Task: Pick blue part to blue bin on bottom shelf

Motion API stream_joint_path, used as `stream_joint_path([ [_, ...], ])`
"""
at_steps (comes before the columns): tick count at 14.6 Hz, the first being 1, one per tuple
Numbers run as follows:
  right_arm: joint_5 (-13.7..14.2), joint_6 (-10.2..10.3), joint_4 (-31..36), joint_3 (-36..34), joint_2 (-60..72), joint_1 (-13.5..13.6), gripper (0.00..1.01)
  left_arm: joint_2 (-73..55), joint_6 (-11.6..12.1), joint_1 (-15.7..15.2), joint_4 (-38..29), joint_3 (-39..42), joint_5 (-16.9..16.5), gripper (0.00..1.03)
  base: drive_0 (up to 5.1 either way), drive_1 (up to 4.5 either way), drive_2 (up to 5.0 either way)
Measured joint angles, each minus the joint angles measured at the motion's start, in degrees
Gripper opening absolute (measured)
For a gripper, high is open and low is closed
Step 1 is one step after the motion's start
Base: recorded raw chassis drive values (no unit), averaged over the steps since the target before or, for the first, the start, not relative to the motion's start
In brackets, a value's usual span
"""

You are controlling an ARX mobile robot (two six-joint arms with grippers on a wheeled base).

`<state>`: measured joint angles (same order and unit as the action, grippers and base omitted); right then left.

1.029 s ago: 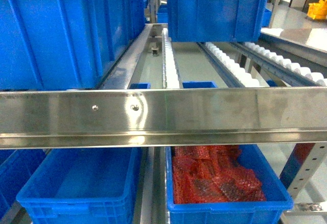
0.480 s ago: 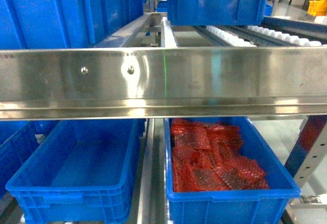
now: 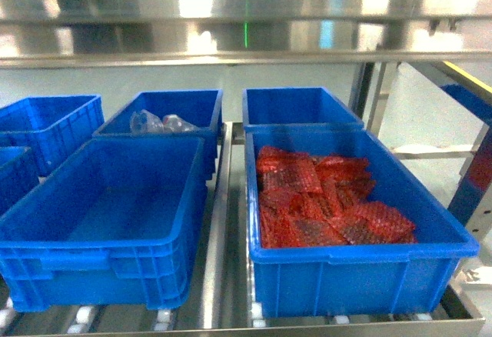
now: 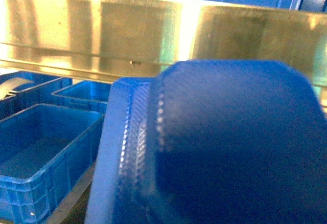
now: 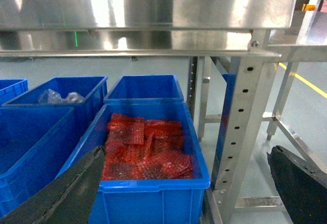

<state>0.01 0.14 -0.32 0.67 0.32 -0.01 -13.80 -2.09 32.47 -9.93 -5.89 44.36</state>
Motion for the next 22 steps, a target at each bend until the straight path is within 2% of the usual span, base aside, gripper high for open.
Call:
stream_joint_path([
  [22, 0.00, 0.00, 0.31, 0.00, -0.02, 0.00, 0.98, 0.07, 0.02, 0.00, -0.17, 0.00, -0.02, 0.43, 0.0, 0.00, 0.0],
])
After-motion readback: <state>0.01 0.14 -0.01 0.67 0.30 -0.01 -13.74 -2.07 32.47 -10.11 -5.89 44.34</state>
